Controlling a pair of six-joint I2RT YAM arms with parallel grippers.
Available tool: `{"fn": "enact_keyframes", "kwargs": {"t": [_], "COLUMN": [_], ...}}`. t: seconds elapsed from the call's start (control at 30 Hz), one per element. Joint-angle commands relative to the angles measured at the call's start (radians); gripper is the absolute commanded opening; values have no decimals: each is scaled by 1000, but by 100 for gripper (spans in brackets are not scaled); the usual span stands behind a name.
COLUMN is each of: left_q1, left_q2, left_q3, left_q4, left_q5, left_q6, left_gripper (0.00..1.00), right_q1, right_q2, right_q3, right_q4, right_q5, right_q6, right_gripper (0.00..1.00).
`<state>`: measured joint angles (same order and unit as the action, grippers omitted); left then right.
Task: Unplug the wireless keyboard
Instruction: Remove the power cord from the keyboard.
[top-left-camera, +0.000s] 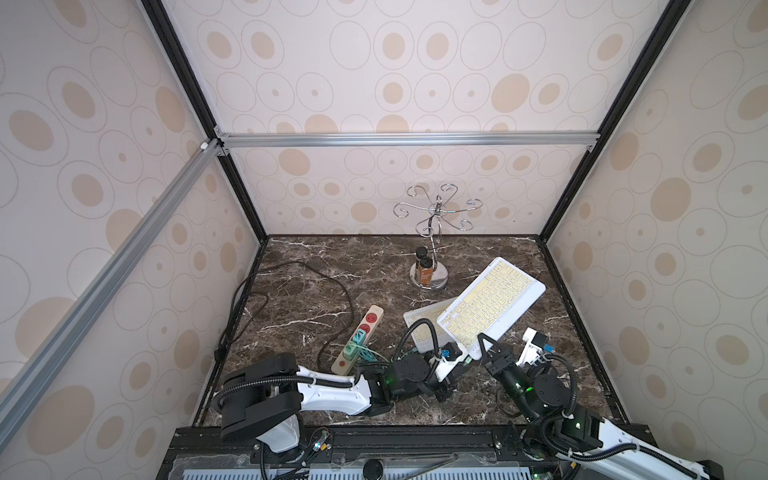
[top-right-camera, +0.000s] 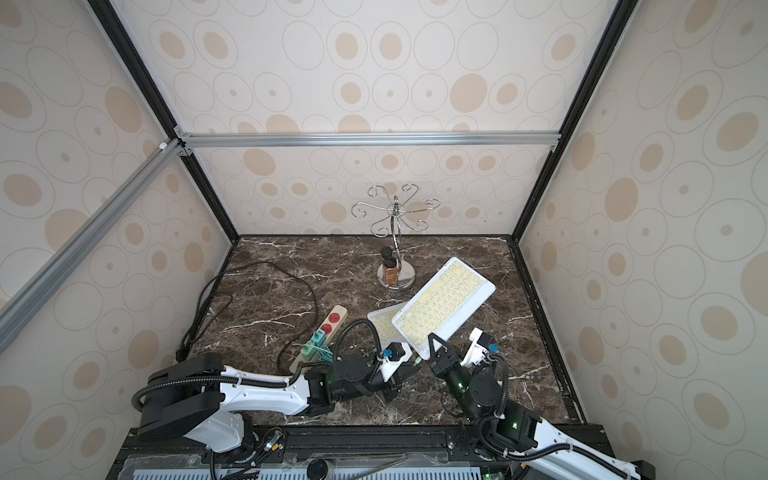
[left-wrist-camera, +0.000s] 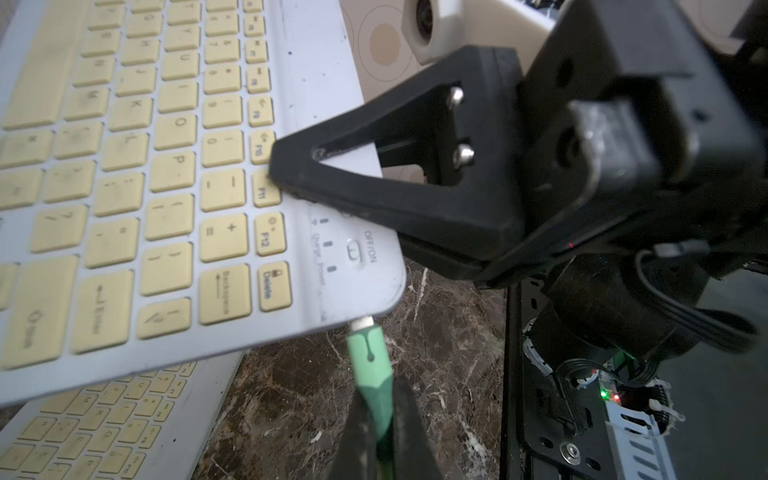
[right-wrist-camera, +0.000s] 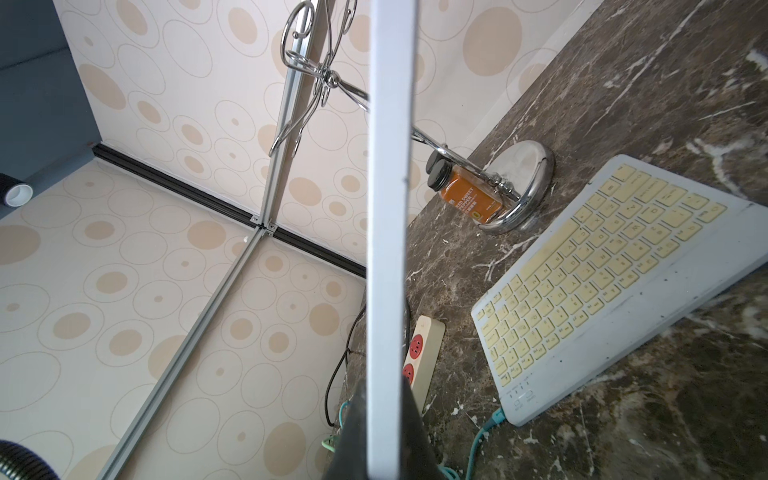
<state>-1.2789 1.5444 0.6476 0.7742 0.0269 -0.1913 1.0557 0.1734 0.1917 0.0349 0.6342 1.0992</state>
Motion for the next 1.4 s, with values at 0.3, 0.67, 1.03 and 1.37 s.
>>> {"fn": "enact_keyframes", "kwargs": {"t": [0.3,0.67,1.03,1.37], "left_q1": [-17,-20,-20,-20], "left_q2": [-21,-5,23,17], "left_q3": [-9,-8,0,-40], "left_q4": [83,116,135,171], "left_q5": [35,123,162,149], "left_q6": [0,-47,-48,-64], "left_gripper": [0,0,0,0], "right_q1": [7,6,6,6], "right_q2": [-18,46,68,65], "right_q3": [-7,-14,24,43], "right_q4": [-84,-109,-201,-267], "right_q5": [50,143,171,188], "right_q6": [108,215,284,316], "right_gripper": [0,0,0,0]}}
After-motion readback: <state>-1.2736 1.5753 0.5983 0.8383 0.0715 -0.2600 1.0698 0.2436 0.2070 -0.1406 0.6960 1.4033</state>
